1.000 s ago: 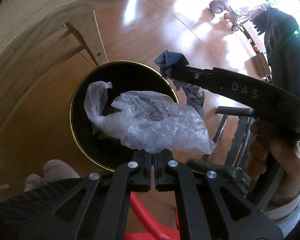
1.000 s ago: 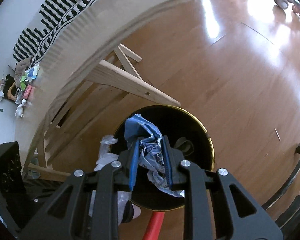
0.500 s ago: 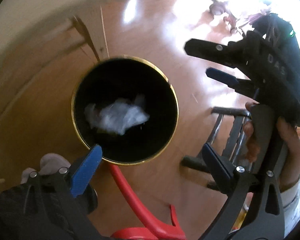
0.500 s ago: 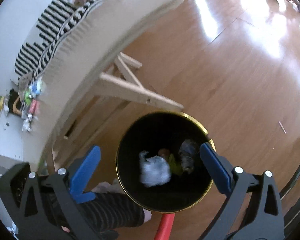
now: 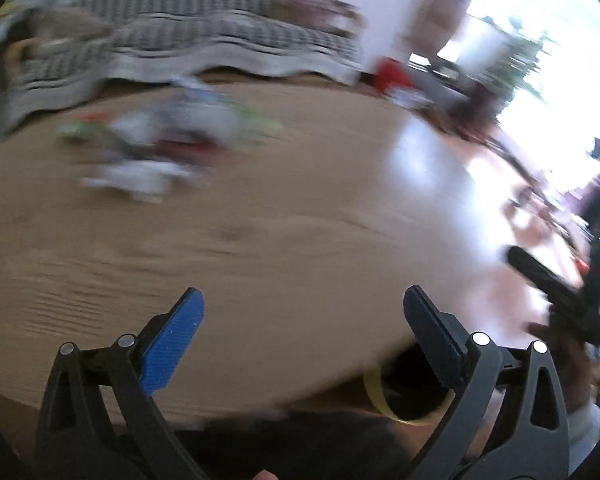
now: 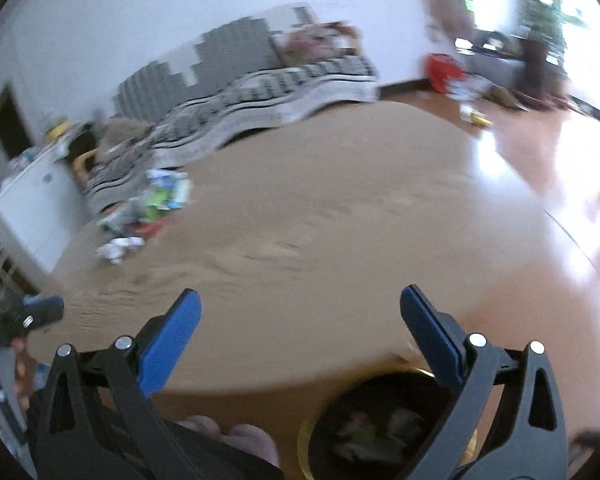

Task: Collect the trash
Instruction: 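Grasp the white tissue with the left tool while the right tool grasps the green carton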

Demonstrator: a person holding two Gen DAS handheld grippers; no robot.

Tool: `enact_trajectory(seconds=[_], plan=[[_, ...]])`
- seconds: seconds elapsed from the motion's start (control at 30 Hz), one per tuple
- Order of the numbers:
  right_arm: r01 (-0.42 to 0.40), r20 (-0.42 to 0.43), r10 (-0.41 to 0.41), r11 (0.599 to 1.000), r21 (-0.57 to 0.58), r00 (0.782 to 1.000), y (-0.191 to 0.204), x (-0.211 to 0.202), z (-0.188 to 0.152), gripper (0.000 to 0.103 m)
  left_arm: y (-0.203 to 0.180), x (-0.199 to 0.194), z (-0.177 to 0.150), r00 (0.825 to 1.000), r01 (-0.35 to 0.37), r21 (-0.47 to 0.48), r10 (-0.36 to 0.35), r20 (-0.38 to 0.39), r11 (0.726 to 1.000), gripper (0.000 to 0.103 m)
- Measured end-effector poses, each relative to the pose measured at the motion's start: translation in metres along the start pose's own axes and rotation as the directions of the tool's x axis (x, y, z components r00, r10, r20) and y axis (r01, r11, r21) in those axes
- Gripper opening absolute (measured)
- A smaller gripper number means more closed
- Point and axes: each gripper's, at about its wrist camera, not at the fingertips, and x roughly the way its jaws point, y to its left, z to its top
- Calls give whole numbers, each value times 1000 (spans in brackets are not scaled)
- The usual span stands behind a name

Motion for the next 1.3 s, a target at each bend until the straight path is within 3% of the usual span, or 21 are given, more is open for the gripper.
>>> enact_trajectory(seconds=[0.1, 0.2, 0.3, 0.6, 0.7, 0.73, 0.77, 0.8, 0.83, 0.87, 0.9, 0.97, 1.03, 1.2, 1.3], plan=[[-46, -9, 46, 997, -63, 999, 48, 35, 24, 96, 64, 5, 20, 996, -89, -93, 89, -8, 992, 97], [-88, -47, 84, 990, -111, 995, 87, 69, 44, 96, 97, 26, 41, 987, -163, -96, 161, -29, 982, 97], [-130, -75, 120, 981, -146, 990, 122, 107, 62, 96, 120, 49, 57, 991, -115, -98, 109, -73, 988, 97], [-213, -175, 201, 976, -53, 964, 156, 235, 98, 96, 139, 108, 97, 987, -123, -33, 119, -108, 992, 97], [-236, -201, 223, 971, -44, 954, 165, 267, 103, 96, 141, 127, 107, 979, -154, 16, 154, -132, 988, 97], [-245, -215, 230, 969, -43, 949, 168, 276, 103, 96, 143, 133, 110, 977, -158, 21, 160, -140, 987, 97], [-271, -226, 257, 962, -35, 940, 170, 284, 103, 83, 145, 139, 111, 977, -145, 23, 146, -157, 989, 97], [-287, -236, 272, 957, -30, 933, 171, 290, 103, 72, 147, 145, 110, 977, -119, 19, 120, -178, 993, 93], [-298, -246, 282, 954, -31, 928, 171, 292, 102, 47, 148, 147, 109, 975, -116, 15, 116, -190, 993, 83], [-326, -242, 310, 945, -29, 919, 172, 293, 101, 40, 147, 146, 108, 975, -144, 26, 147, -166, 989, 68], [-345, -243, 326, 938, -37, 914, 174, 292, 101, 36, 146, 145, 109, 973, -165, 38, 169, -159, 985, 64], [-376, -250, 354, 926, -45, 901, 173, 288, 98, 24, 148, 140, 108, 983, -97, 9, 97, -155, 995, 33], [-361, -237, 336, 930, -70, 911, 174, 281, 96, 23, 151, 134, 107, 988, -58, -26, 54, -148, 998, 16], [-336, -160, 320, 938, -88, 934, 168, 250, 98, 19, 141, 113, 100, 990, -65, -1, 64, -128, 998, 11], [-336, -139, 322, 937, -96, 937, 166, 233, 100, 18, 136, 101, 100, 991, -71, 3, 71, -112, 997, 11]])
